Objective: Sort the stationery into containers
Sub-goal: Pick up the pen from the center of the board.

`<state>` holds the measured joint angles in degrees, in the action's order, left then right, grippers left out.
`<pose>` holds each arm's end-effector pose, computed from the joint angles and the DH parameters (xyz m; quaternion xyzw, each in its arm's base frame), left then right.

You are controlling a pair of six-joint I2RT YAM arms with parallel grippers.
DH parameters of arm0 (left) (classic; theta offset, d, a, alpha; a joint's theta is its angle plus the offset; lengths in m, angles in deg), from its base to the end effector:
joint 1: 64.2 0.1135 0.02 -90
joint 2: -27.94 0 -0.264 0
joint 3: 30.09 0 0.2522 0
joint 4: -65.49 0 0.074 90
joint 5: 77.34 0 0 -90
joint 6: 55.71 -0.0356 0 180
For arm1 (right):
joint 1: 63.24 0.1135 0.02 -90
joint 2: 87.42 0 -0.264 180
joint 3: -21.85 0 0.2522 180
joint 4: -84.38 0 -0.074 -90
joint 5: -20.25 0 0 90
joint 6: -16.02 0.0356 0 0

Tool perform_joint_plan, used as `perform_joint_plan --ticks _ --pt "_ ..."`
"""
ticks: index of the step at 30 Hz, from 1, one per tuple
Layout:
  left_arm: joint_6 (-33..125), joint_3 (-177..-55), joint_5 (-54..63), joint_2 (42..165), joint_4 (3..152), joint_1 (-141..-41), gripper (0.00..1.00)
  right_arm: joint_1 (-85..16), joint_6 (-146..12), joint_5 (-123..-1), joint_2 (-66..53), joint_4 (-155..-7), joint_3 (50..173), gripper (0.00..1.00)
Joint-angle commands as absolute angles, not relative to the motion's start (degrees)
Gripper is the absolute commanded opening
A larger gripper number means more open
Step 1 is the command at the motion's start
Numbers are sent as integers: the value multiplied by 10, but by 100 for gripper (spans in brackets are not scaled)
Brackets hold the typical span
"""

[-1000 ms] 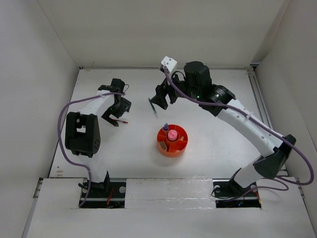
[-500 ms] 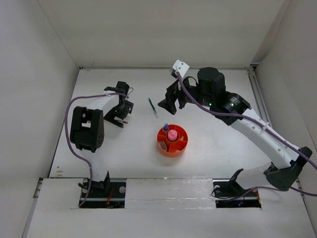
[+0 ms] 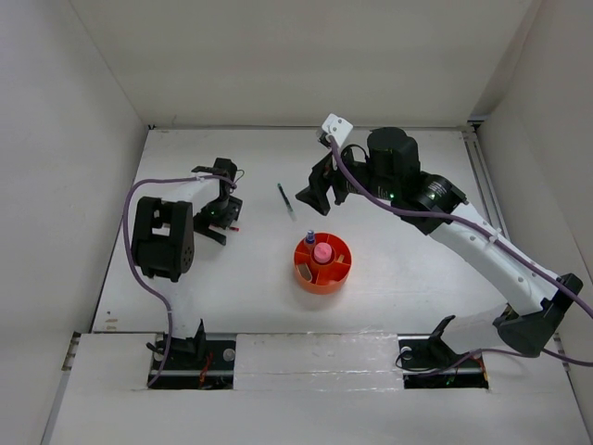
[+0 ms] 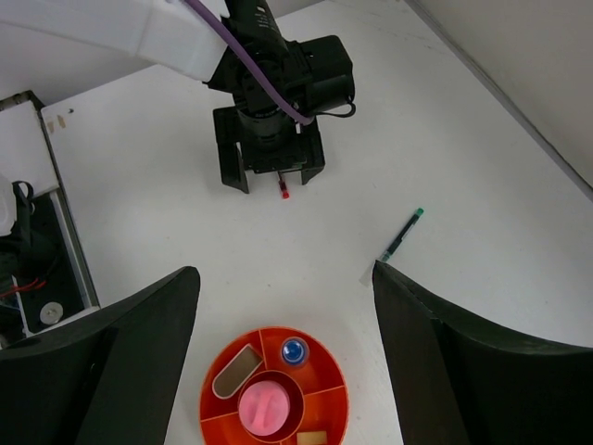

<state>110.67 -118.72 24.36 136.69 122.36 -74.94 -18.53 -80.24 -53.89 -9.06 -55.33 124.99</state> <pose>0.3611 -0.0611 0.1707 -0.5454 0.8244 -0.0043 0.1515 0.2064 0.2180 0.4488 -0.4146 0.6758 0.3011 0.5298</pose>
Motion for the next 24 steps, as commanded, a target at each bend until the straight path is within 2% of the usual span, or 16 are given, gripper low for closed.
perform_joint_plan --ticks 1,6,14,19,20,21,24 --pt "1123 -1174 261 1378 1241 -746 84 -181 -809 -543 -95 -579 1253 81" --pt "1129 -1160 255 1378 1230 -746 70 -181 -809 -543 -95 -579 1247 81" --pt "1134 -1131 255 1373 1219 -746 38 -181 -809 -543 -95 -579 1247 81" --pt "1139 -1120 255 1378 1214 -746 13 -181 -809 -538 -89 -579 1247 81" --pt "1139 -1113 255 1378 1213 -746 4 -181 -809 -538 -89 -585 1247 81" --pt "1144 -1113 255 1378 1203 -746 0 -181 -809 -538 -89 -585 1247 81" --pt "1132 -1099 255 1373 1187 -746 0 -181 -809 -538 -89 -585 1247 81"
